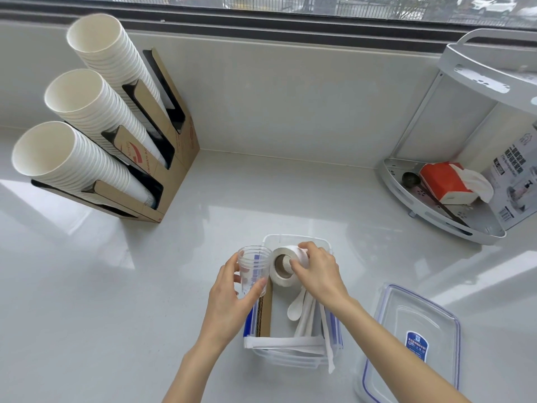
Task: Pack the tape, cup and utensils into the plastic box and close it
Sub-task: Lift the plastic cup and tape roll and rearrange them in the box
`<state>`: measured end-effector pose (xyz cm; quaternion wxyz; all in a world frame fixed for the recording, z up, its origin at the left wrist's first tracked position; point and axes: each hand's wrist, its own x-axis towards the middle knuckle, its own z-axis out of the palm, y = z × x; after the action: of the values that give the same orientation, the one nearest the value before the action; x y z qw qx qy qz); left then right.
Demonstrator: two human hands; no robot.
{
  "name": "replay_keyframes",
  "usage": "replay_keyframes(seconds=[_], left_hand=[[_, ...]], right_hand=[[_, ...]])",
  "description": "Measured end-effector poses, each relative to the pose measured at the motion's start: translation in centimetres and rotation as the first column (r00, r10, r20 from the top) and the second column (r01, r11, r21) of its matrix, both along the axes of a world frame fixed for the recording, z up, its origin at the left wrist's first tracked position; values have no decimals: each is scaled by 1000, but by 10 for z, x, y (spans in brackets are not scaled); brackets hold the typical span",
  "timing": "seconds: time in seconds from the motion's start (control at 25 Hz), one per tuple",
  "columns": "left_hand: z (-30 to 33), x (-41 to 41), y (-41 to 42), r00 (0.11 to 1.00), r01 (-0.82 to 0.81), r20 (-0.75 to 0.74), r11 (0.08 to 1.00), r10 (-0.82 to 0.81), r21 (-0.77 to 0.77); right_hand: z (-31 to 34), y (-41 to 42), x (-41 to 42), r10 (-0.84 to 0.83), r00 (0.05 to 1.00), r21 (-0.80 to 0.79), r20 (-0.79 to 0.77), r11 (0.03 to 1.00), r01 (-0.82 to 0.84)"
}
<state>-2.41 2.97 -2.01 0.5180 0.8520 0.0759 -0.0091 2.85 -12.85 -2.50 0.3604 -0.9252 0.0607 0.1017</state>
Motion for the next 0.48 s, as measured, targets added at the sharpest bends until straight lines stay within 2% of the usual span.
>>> replay_keyframes(seconds=[0.2,0.48], left_hand=[[0,0,2,1000,3,-5,1000,-2,19],[-1,0,4,1000,13,-2,1000,-13,11]], right_hand=[[-11,4,9,-93,989,80,-119,991,103],[-22,9,16,22,987,-149,-160,988,-46]])
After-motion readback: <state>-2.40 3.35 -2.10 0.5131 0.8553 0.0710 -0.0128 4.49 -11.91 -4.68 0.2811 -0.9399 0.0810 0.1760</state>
